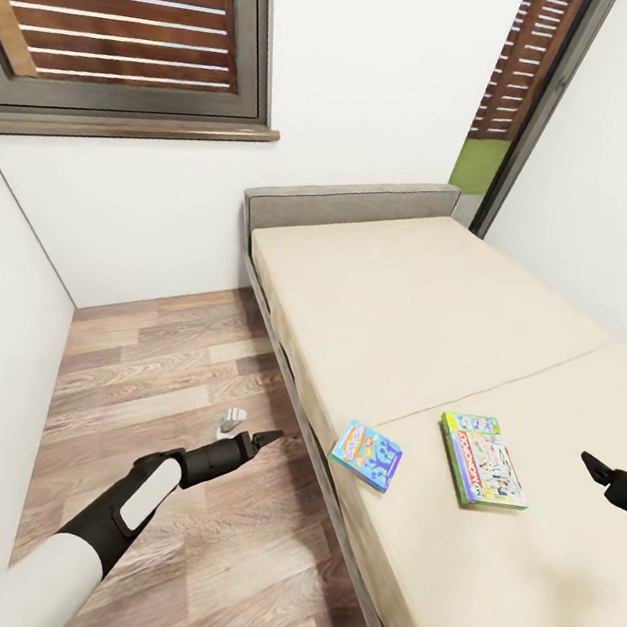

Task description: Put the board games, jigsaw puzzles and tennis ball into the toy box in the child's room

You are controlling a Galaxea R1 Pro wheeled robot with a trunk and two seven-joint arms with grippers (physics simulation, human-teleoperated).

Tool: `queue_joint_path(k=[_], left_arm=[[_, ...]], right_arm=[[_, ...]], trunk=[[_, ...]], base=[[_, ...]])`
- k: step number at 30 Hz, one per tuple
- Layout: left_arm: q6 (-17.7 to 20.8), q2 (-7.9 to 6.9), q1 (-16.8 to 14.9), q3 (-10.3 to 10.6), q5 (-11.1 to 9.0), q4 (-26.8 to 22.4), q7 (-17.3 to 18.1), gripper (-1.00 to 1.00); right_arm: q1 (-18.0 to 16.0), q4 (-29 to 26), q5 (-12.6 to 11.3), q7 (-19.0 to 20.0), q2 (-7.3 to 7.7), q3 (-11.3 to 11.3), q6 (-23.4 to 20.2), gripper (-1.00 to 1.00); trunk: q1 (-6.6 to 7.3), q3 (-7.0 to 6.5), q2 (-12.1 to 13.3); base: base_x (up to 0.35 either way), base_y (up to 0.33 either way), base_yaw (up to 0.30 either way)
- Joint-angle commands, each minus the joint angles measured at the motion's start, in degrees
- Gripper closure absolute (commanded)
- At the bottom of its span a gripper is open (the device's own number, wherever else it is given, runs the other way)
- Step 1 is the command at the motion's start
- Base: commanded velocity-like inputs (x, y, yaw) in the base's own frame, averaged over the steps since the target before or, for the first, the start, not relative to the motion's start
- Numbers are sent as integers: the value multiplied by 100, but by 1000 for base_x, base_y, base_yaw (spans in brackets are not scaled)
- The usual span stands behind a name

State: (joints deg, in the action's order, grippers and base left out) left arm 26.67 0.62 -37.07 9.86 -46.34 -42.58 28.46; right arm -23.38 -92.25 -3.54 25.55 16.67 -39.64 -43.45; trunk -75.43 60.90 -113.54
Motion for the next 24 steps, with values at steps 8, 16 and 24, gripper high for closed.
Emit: queue_joint_path(k=[8, 16, 24], left_arm=[[-23, 6, -2, -20, -74, 135, 132, -100], [-103, -4, -2, -35, -40, 278, 466, -100], [-254, -61, -2, -39, -45, 496, 630, -100]], right_arm=[[15, -3, -39, 29, -4, 6, -41, -100], [29, -3, -40, 39, 10, 11, -40, -100], [33, -3, -41, 43, 24, 9, -40, -100]], trunk=[[1, 4, -2], [1, 4, -2], [1, 4, -2]], base=[[0, 0, 0], [0, 0, 0], [0, 0, 0]])
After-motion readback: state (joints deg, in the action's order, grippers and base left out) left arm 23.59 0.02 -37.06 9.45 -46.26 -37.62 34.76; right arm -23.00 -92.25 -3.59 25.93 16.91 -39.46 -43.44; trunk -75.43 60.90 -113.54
